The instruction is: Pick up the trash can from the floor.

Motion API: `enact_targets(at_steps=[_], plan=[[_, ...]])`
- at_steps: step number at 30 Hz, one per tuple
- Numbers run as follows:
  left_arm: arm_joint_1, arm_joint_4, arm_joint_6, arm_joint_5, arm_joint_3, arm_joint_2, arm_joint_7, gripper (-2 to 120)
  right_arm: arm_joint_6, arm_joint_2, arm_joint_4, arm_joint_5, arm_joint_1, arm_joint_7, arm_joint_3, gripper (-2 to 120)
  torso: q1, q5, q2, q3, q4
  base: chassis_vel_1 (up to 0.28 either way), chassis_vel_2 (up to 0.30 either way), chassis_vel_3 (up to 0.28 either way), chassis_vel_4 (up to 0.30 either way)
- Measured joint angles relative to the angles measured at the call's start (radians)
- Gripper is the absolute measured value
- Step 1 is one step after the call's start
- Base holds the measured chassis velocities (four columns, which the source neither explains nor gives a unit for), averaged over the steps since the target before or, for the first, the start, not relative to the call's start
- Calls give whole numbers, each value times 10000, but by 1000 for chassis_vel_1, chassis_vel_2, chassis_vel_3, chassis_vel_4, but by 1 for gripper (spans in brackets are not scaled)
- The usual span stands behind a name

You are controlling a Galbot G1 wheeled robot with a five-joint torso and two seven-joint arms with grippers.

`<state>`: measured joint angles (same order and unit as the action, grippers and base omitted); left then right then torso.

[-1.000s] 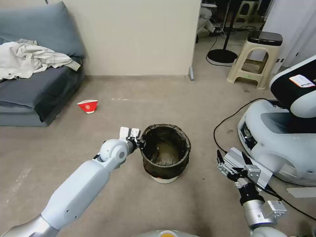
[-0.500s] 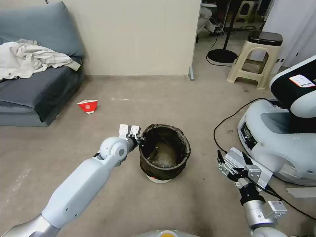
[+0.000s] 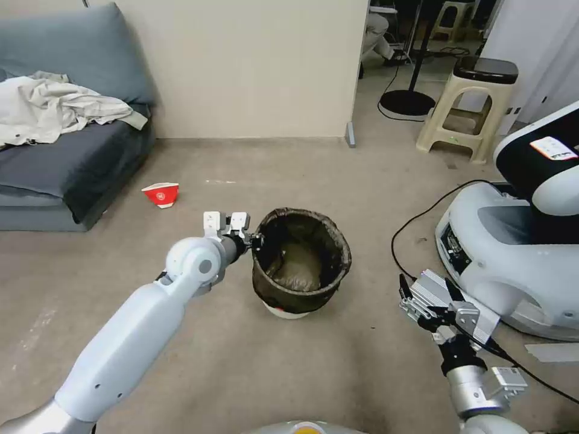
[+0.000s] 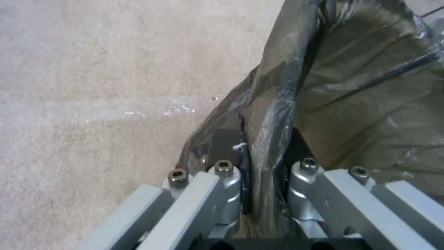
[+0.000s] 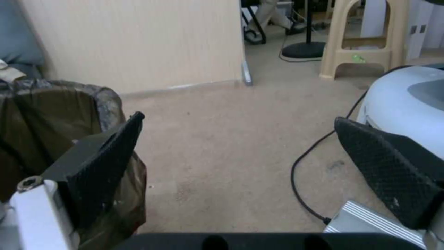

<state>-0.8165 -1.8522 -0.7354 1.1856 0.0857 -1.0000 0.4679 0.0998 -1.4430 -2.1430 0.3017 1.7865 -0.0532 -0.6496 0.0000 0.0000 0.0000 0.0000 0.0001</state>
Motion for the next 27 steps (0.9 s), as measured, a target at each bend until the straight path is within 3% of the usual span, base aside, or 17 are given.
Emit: enact_targets(at_steps=[12,27], plan=[[-179,-823,0,978,623,256,434,6,7,-5,-43,25,2,9,-47,100,0,-1,0,0,-2,0,0,0,0],[-247,-1202,0,1234,1166,441,565,6,74,2,-47,93,-3,27,-79,100,0,1,0,0,0,0,0,0,0]])
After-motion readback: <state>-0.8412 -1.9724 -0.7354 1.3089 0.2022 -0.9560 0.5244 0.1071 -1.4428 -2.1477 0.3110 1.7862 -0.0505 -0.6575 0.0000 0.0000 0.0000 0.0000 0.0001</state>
